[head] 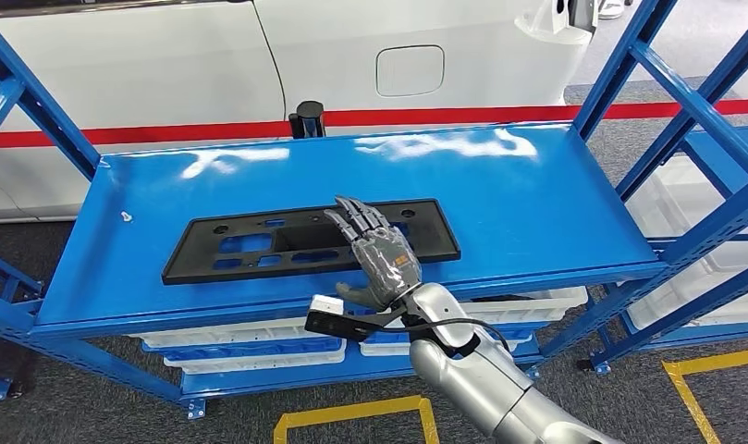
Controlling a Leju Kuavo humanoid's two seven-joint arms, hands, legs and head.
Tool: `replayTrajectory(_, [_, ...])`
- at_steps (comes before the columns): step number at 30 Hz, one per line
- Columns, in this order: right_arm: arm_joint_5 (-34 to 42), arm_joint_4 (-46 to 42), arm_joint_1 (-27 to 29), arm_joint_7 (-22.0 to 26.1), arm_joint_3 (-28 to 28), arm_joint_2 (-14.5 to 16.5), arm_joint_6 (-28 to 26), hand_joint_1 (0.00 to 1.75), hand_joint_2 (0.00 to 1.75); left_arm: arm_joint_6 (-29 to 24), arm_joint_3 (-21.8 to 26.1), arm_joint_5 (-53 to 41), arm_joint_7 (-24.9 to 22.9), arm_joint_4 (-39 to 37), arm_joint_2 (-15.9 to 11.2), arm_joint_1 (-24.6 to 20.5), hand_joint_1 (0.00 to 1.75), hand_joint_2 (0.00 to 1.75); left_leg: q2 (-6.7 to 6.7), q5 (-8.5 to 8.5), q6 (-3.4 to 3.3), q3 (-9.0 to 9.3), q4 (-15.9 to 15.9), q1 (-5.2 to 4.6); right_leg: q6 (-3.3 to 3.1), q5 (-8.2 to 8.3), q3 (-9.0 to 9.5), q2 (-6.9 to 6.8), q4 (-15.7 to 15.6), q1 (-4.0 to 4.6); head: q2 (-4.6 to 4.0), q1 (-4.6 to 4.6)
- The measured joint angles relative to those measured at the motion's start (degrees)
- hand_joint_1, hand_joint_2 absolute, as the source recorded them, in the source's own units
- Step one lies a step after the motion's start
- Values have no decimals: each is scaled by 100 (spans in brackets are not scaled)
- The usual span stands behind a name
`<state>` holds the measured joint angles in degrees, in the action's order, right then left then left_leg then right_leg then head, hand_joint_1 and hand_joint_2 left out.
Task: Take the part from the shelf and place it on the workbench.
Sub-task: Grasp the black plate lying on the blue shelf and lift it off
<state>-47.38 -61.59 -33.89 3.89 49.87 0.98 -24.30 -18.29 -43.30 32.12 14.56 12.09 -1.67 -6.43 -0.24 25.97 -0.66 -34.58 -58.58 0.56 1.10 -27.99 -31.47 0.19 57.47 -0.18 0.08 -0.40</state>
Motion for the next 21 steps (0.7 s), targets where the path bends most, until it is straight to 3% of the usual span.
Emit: replayTrajectory(21, [-725,1119,-232,-475,-96,214,-499,0,175,7,0,-90,-24,0,13,-1,0,0,-1,0,0,8,0,0,0,0,6,0,-1,0,-1,1])
